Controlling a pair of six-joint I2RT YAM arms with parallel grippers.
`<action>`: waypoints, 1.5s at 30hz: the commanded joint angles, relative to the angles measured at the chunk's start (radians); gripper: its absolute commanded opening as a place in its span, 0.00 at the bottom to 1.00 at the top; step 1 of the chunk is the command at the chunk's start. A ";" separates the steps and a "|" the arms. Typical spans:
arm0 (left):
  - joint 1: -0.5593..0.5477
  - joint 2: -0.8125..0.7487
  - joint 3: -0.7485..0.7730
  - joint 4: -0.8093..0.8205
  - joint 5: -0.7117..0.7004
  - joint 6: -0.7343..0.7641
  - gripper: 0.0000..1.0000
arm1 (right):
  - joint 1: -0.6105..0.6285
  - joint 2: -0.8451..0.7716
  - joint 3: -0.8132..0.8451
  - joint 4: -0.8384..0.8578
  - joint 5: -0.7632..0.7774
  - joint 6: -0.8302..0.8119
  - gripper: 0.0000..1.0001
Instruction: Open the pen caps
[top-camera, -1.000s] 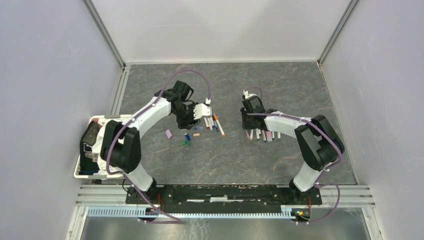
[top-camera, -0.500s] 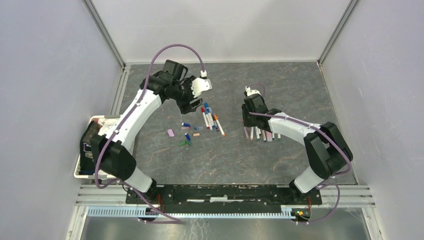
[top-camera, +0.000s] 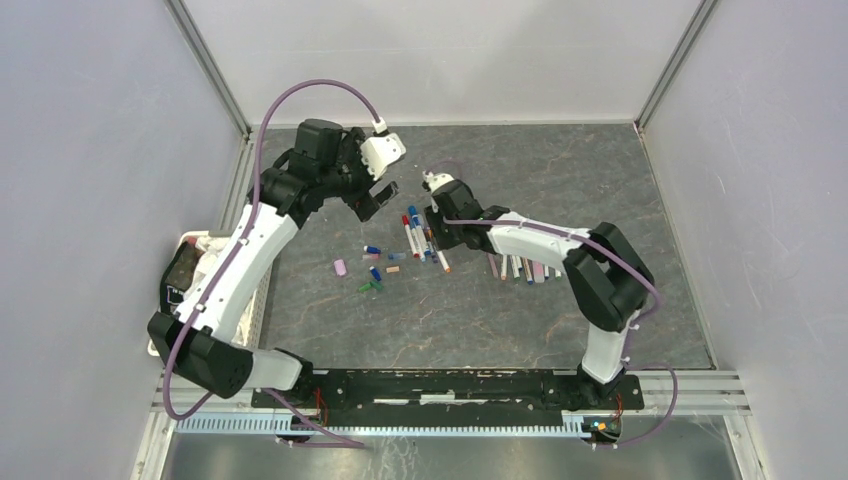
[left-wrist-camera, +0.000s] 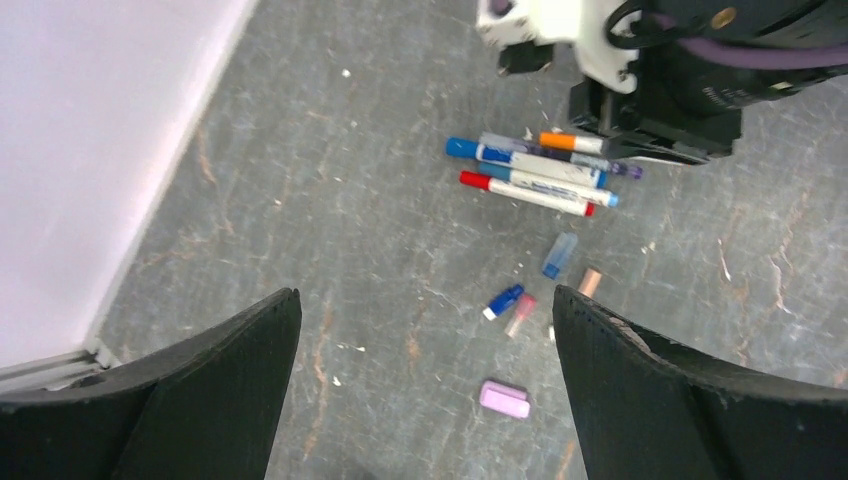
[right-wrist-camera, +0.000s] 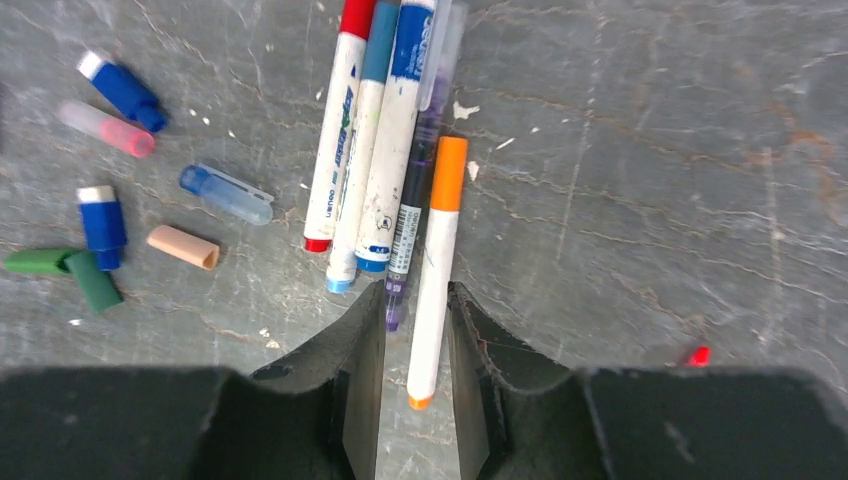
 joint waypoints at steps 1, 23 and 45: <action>0.002 0.015 0.003 -0.065 0.044 -0.031 0.99 | 0.007 0.082 0.066 -0.034 -0.009 -0.039 0.33; 0.002 0.015 -0.020 -0.148 0.178 0.036 0.96 | -0.045 0.119 -0.025 -0.011 -0.041 -0.029 0.15; -0.073 0.009 -0.207 -0.238 0.380 0.425 1.00 | -0.105 -0.232 -0.167 0.025 -0.993 -0.082 0.00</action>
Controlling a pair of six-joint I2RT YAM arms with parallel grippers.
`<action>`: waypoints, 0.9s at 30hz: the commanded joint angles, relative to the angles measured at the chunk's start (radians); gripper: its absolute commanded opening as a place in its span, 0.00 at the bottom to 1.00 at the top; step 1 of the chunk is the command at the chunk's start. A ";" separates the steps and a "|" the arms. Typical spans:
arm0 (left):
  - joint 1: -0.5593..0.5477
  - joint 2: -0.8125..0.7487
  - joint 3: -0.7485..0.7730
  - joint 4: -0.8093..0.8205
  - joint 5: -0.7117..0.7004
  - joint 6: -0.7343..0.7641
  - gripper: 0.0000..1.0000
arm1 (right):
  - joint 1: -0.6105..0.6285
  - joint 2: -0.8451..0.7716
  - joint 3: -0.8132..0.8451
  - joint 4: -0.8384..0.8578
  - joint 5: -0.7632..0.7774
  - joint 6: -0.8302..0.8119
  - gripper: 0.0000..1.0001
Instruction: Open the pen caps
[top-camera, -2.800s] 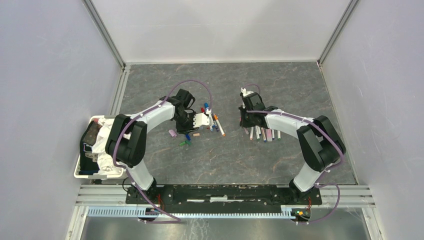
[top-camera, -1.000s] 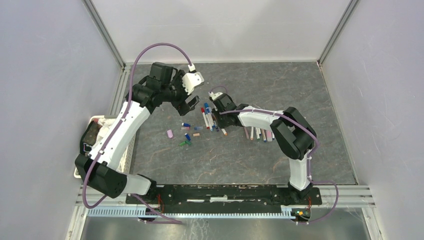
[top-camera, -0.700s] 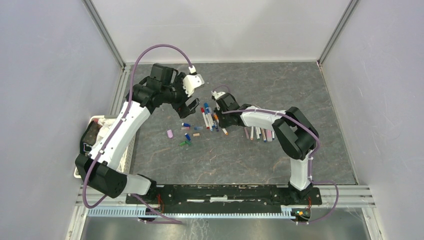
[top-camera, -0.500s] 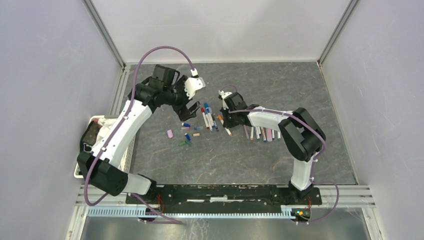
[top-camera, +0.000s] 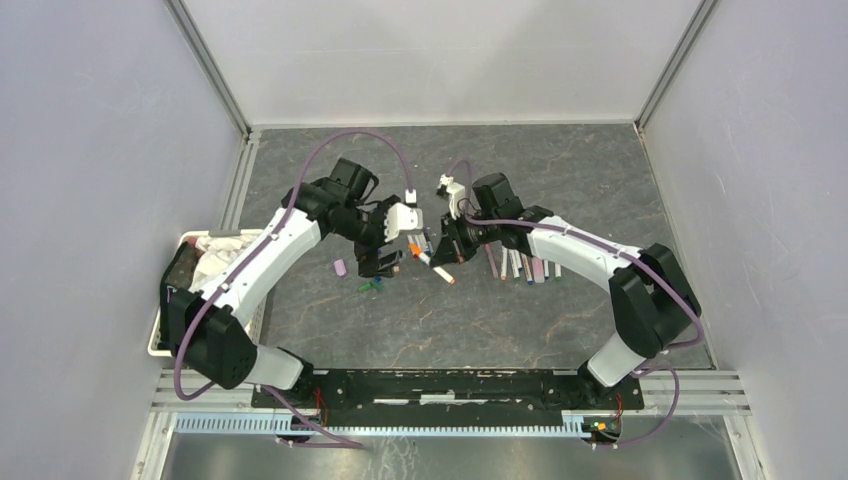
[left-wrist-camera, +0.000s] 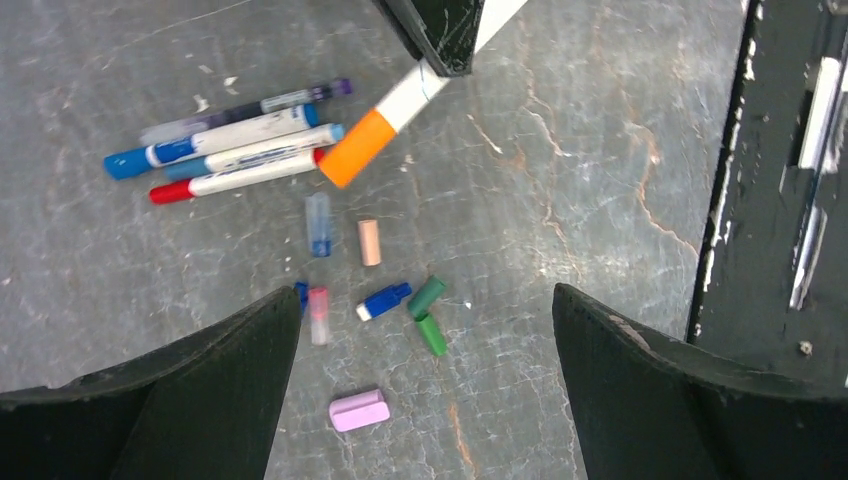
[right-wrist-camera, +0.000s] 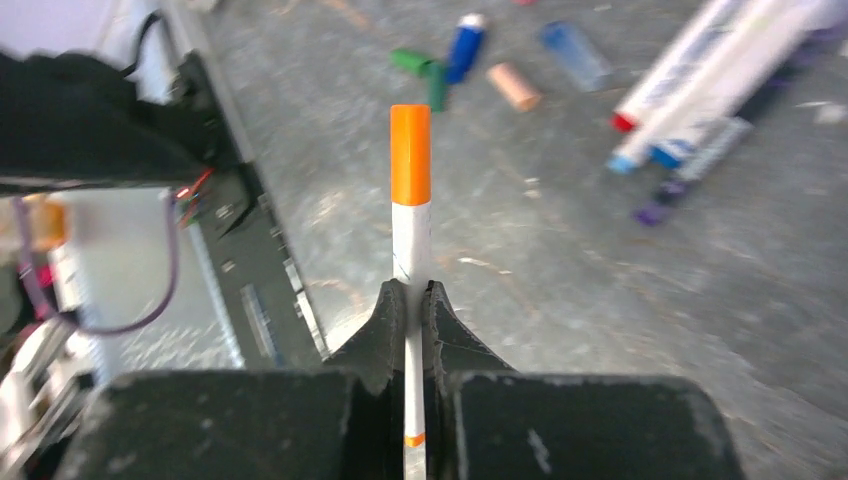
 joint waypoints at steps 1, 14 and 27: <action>-0.032 -0.059 -0.038 0.013 0.064 0.148 1.00 | 0.018 -0.021 -0.019 0.046 -0.306 0.004 0.00; -0.100 -0.044 -0.078 -0.048 0.071 0.253 0.73 | 0.089 0.085 0.077 0.040 -0.425 0.003 0.00; -0.112 -0.022 -0.082 -0.141 0.071 0.299 0.47 | 0.094 0.103 0.092 0.073 -0.422 0.040 0.00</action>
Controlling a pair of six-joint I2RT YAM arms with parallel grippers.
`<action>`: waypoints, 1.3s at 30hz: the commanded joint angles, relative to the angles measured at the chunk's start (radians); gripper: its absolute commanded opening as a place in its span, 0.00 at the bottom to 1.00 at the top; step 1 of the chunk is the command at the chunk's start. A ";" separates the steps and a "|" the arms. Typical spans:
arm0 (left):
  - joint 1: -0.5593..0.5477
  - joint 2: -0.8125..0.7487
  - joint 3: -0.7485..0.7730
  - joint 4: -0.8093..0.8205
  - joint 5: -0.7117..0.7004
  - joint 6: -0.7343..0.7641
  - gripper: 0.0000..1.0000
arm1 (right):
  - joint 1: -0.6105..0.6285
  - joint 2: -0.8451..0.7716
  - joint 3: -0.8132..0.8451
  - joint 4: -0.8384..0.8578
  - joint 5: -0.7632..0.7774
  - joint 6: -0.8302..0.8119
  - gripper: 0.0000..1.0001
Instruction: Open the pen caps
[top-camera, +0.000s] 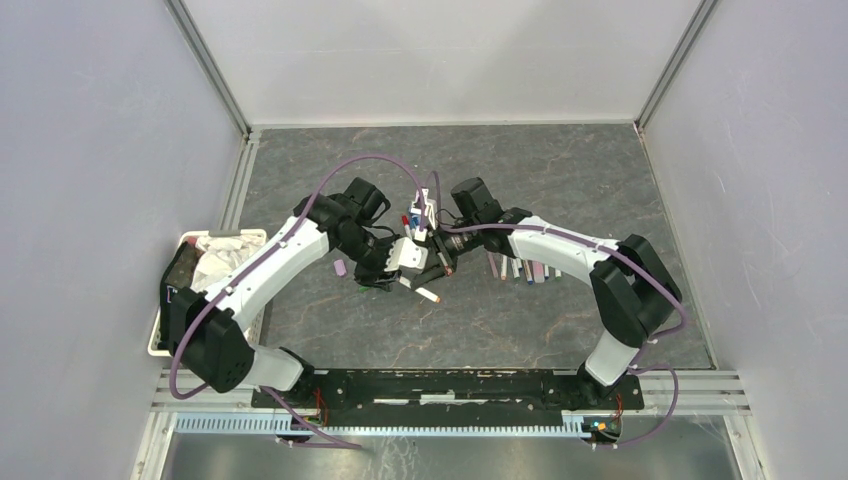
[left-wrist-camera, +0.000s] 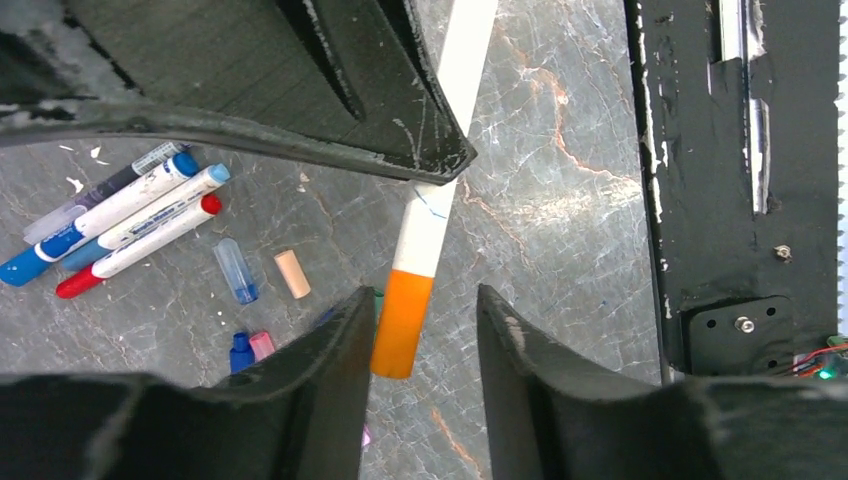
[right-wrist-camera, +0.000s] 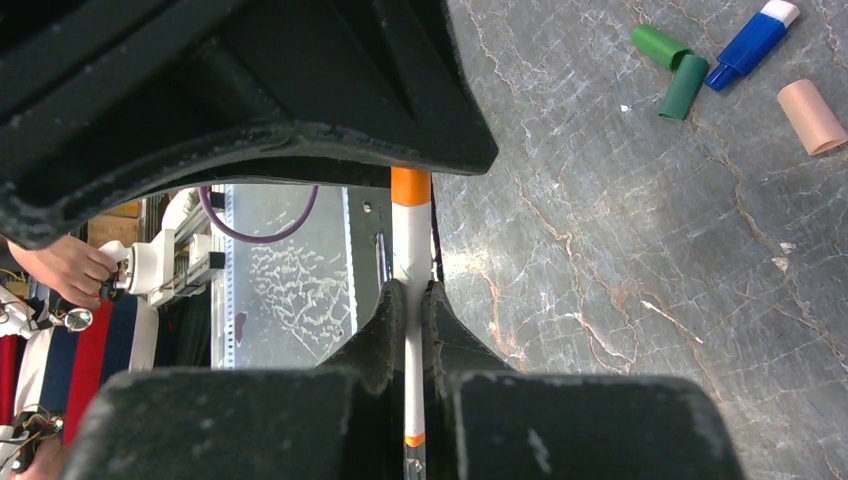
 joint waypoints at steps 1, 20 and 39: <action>-0.011 -0.002 0.006 -0.017 0.050 0.043 0.44 | 0.008 0.017 0.042 0.047 -0.026 0.015 0.00; -0.013 -0.006 0.030 -0.017 -0.077 0.047 0.02 | 0.049 0.044 0.007 0.047 0.001 0.006 0.00; 0.278 0.053 -0.107 0.235 -0.219 0.115 0.02 | -0.100 -0.069 -0.089 -0.151 0.491 -0.054 0.00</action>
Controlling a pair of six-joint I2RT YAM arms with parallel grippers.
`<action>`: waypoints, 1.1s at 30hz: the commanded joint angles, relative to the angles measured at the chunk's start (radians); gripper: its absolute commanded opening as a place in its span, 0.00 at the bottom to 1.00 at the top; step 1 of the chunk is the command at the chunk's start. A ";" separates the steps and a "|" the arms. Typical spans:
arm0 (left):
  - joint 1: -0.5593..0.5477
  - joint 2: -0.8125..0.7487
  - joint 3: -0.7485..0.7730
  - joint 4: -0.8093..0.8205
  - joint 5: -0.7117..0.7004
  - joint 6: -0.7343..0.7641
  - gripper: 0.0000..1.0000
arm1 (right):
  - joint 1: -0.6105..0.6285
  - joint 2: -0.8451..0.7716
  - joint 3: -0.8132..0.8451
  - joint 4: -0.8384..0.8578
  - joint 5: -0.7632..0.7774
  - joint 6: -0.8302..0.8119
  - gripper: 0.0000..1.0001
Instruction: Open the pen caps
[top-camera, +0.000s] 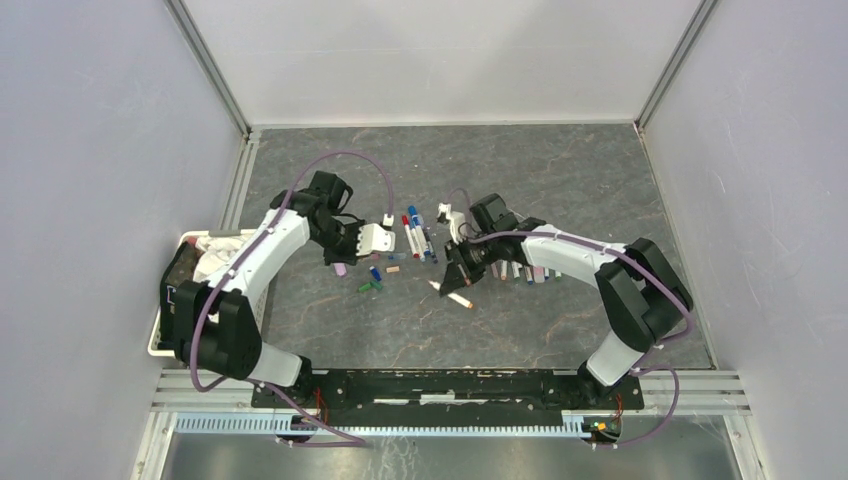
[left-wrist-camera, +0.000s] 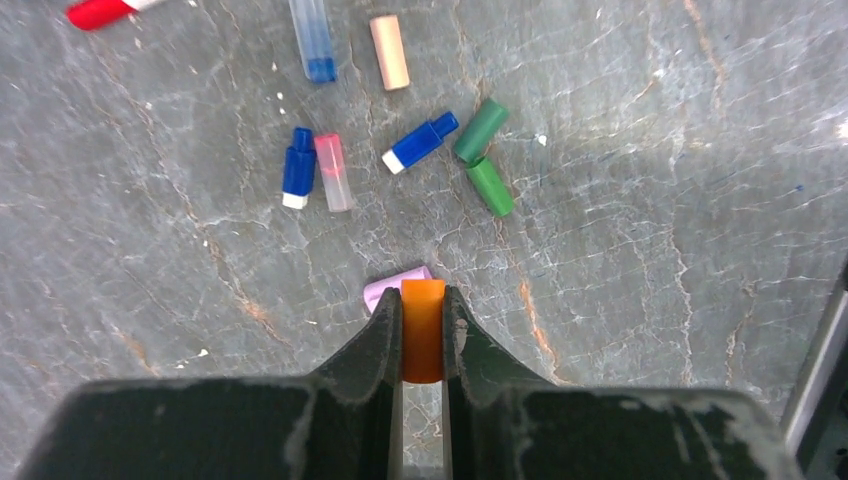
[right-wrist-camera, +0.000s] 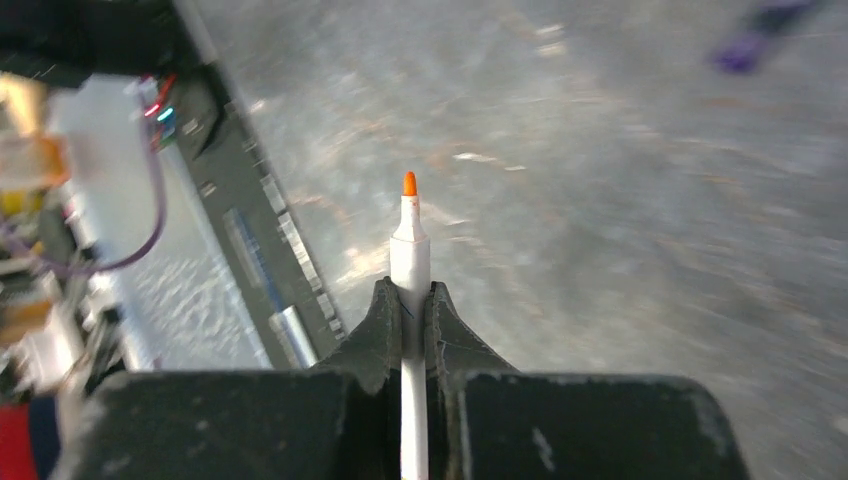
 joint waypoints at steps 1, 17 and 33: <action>-0.003 0.023 -0.056 0.190 -0.055 -0.065 0.03 | -0.046 -0.024 0.088 -0.051 0.357 0.034 0.00; -0.003 0.252 -0.126 0.479 -0.262 -0.330 0.19 | -0.054 0.105 0.101 0.099 0.903 0.208 0.00; -0.003 0.150 0.051 0.306 -0.084 -0.445 0.96 | -0.051 0.057 -0.004 0.149 1.066 0.269 0.28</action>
